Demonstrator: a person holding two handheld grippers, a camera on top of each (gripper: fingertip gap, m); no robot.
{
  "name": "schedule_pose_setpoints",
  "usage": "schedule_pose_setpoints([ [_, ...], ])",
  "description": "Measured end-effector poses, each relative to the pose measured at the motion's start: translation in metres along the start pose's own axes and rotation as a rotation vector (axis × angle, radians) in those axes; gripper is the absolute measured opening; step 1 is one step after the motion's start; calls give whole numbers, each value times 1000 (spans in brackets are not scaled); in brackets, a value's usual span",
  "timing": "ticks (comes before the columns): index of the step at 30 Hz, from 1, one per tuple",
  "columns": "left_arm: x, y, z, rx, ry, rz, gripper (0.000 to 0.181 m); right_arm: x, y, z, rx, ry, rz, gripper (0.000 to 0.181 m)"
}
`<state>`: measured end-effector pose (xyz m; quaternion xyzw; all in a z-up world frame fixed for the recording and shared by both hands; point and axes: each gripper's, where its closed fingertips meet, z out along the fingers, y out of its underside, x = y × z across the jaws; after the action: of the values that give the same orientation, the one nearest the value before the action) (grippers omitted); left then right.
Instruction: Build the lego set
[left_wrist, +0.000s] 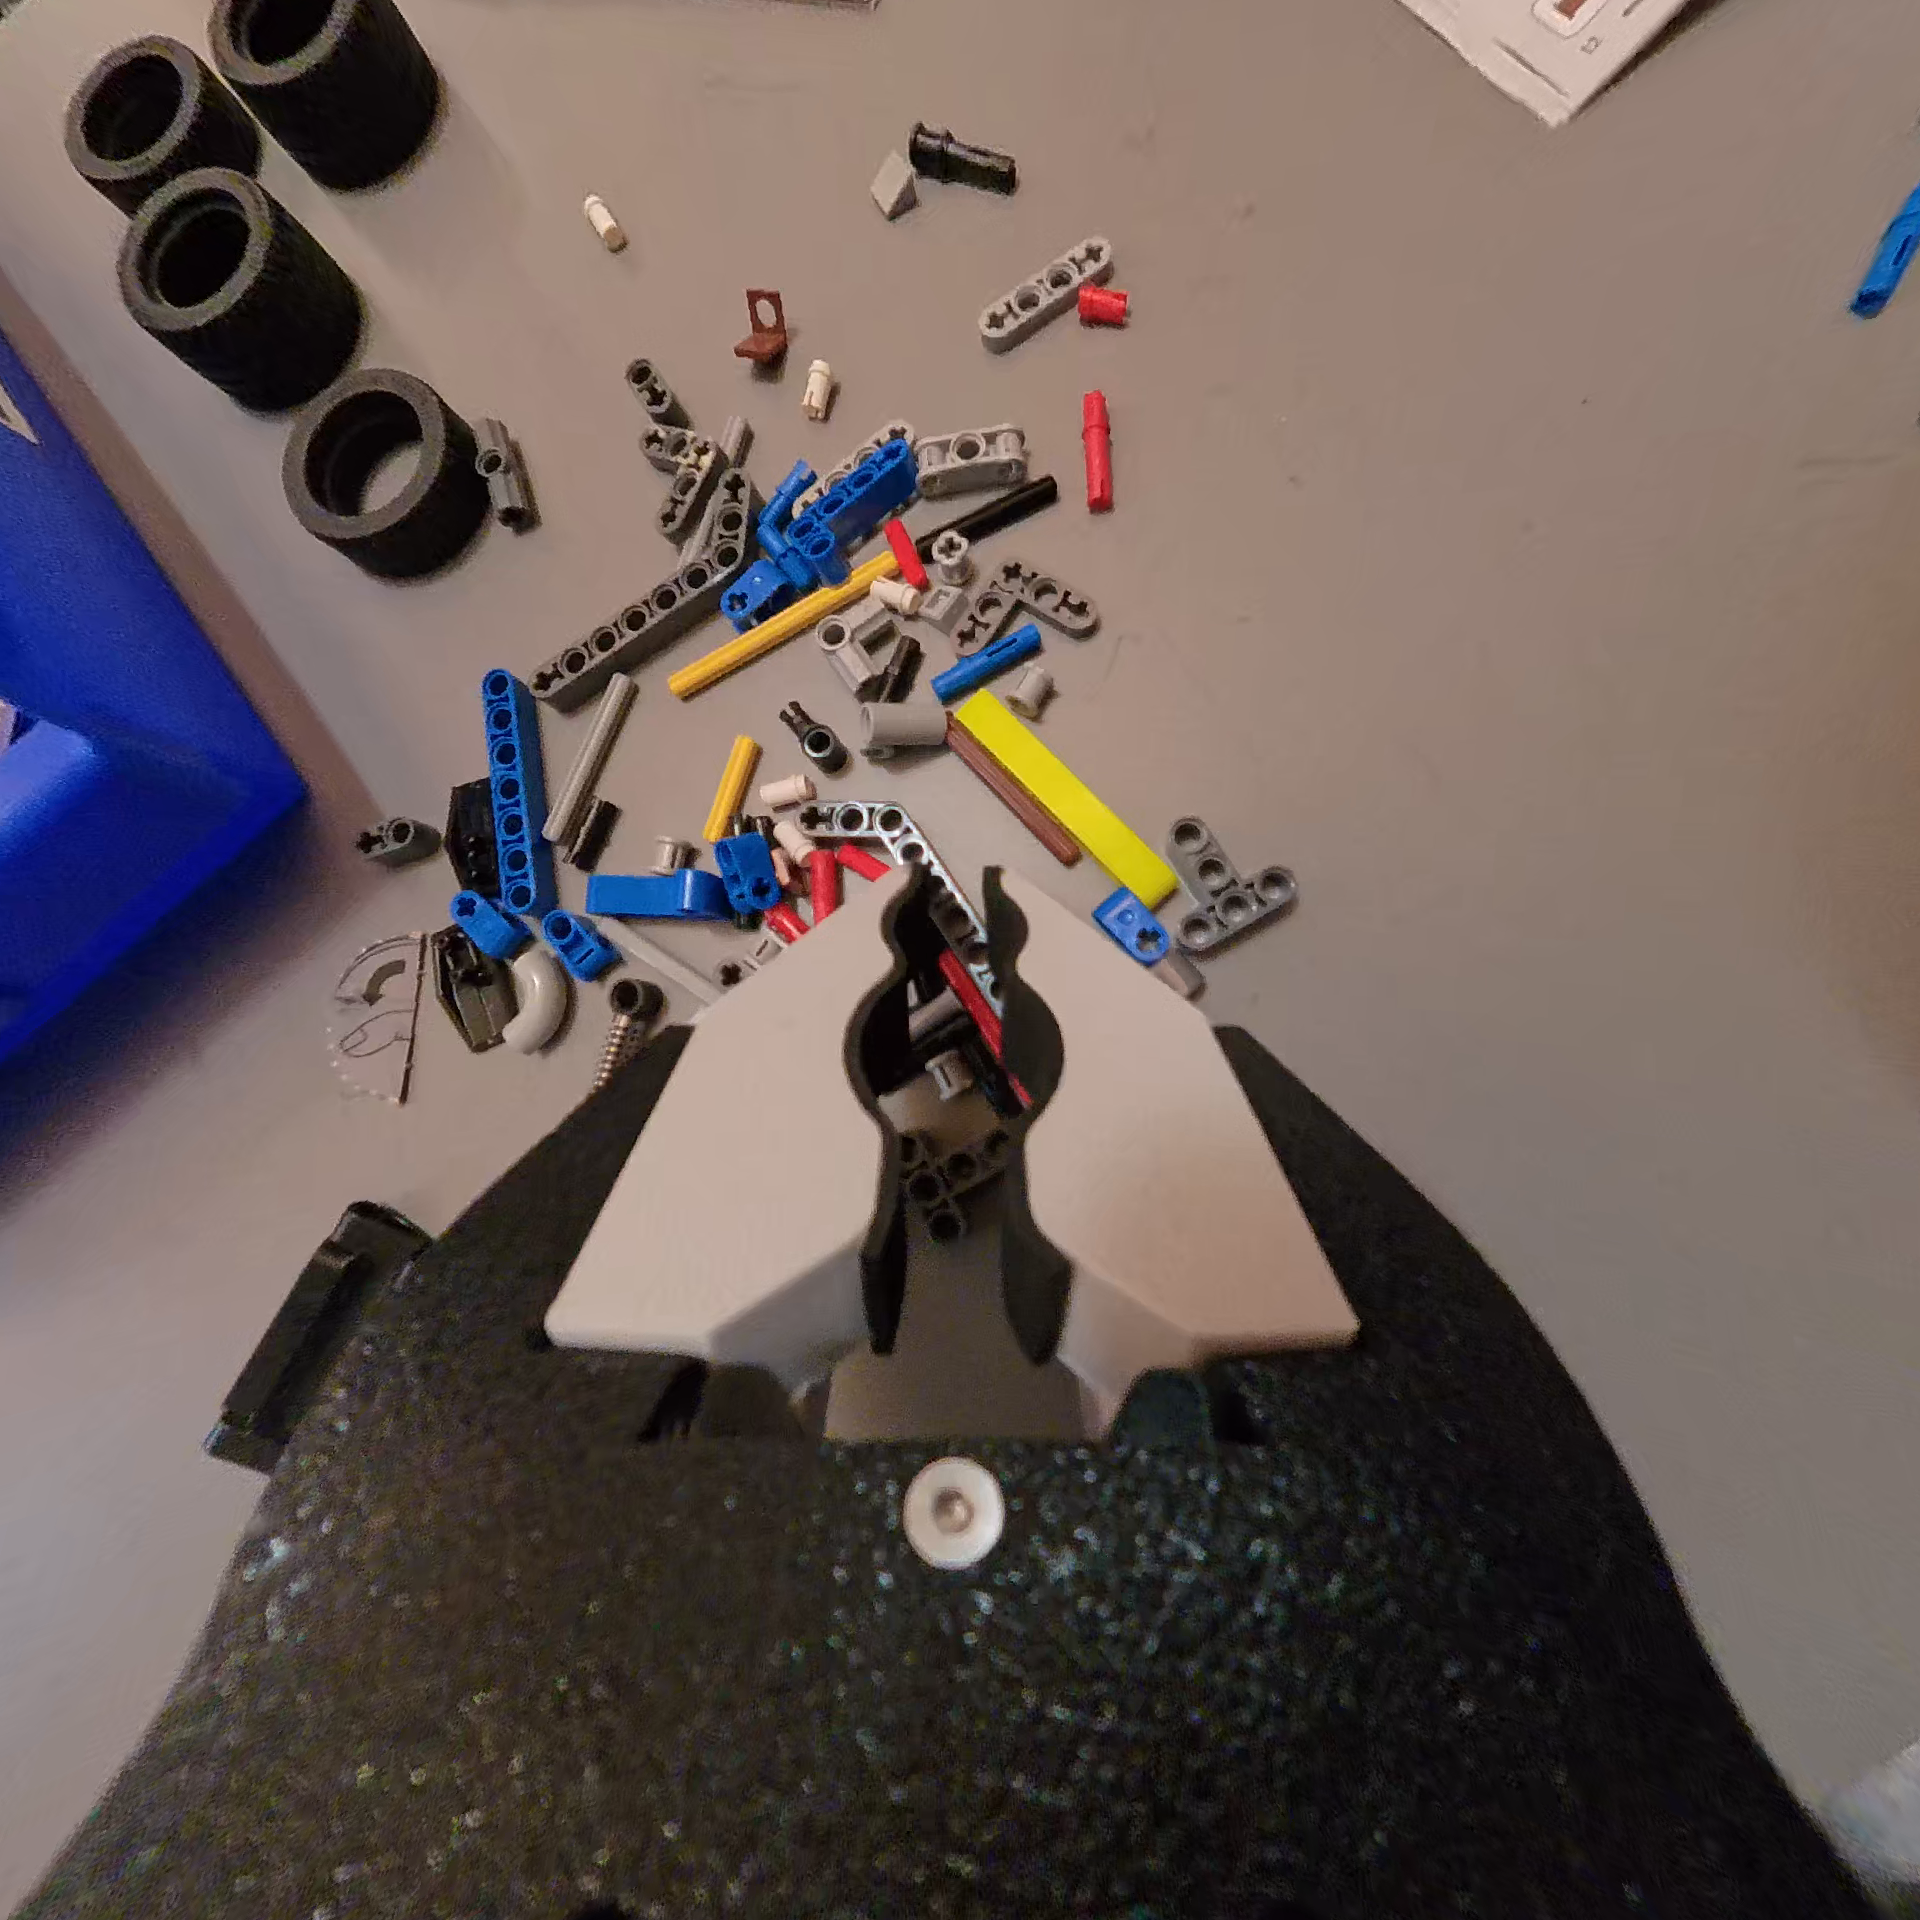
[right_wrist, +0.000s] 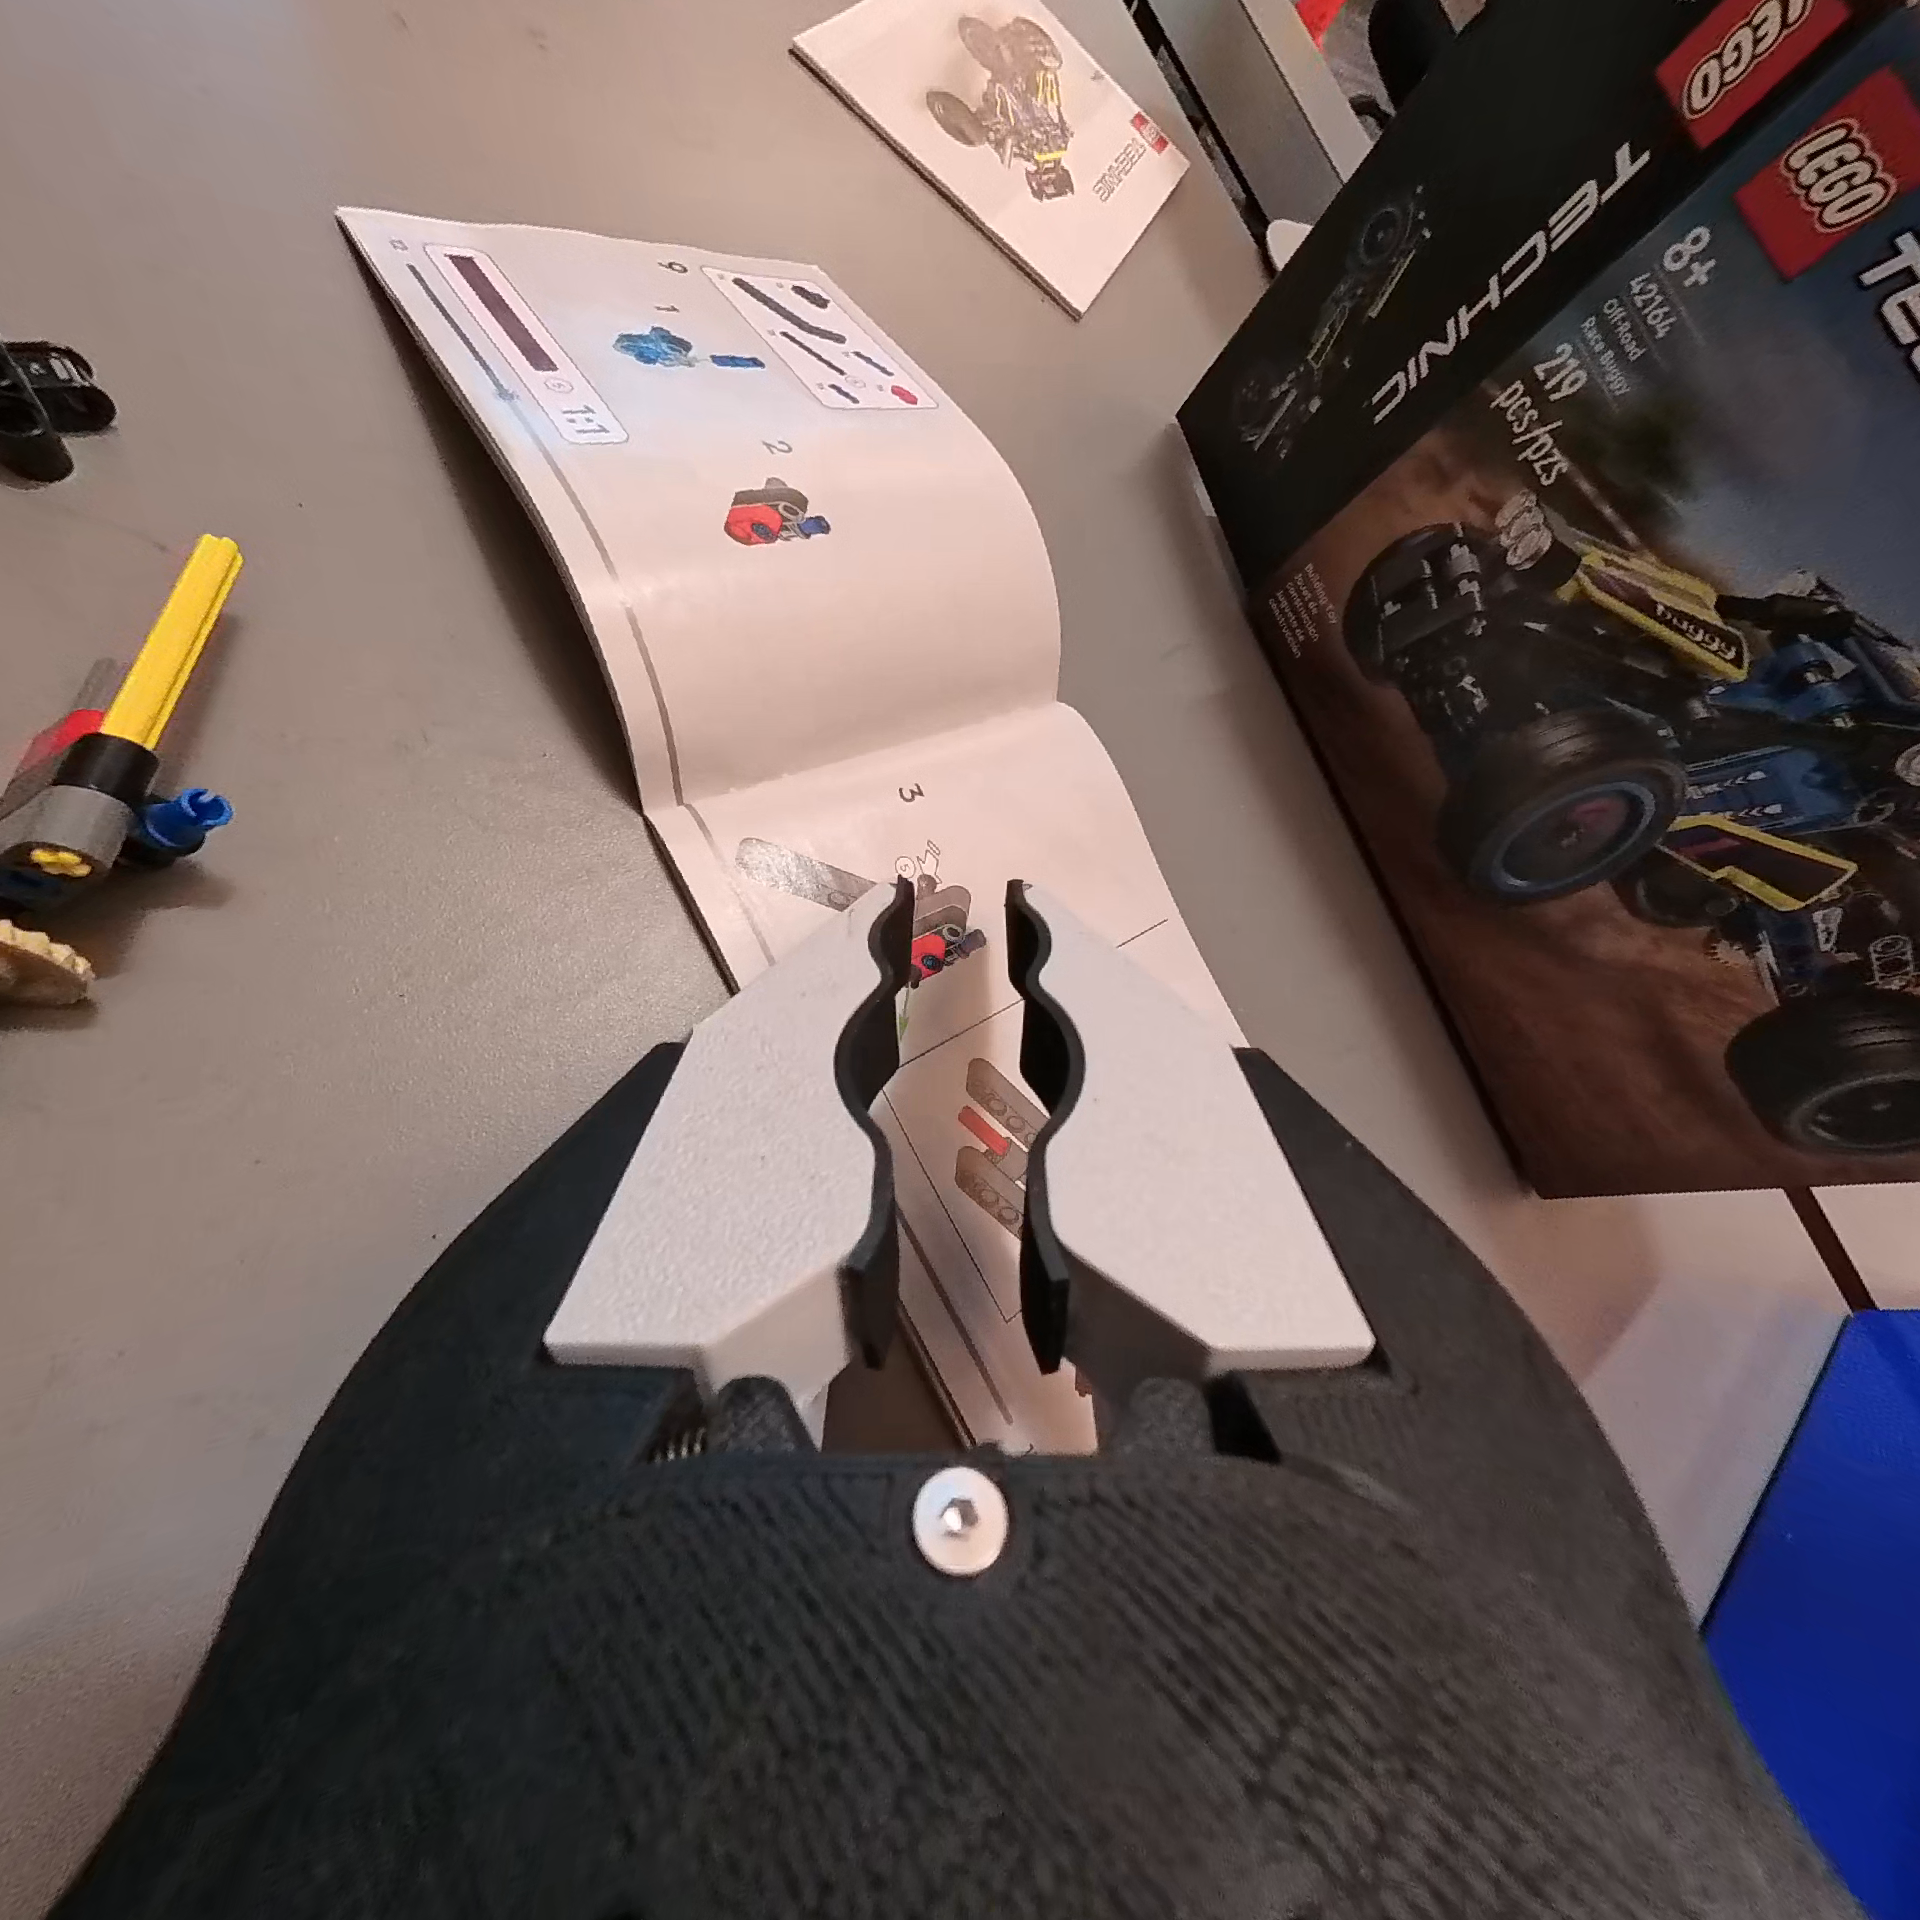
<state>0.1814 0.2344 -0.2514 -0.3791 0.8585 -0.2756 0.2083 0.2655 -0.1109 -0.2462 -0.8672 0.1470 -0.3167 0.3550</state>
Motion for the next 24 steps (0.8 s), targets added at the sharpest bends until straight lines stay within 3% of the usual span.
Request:
schedule_pose_setpoints([
  [13,20,-13,16,16,57,-41,15,1,0,0,-1,-1,6,16],
  [24,21,-13,16,22,83,-78,2,0,0,0,-1,-3,6,16],
])
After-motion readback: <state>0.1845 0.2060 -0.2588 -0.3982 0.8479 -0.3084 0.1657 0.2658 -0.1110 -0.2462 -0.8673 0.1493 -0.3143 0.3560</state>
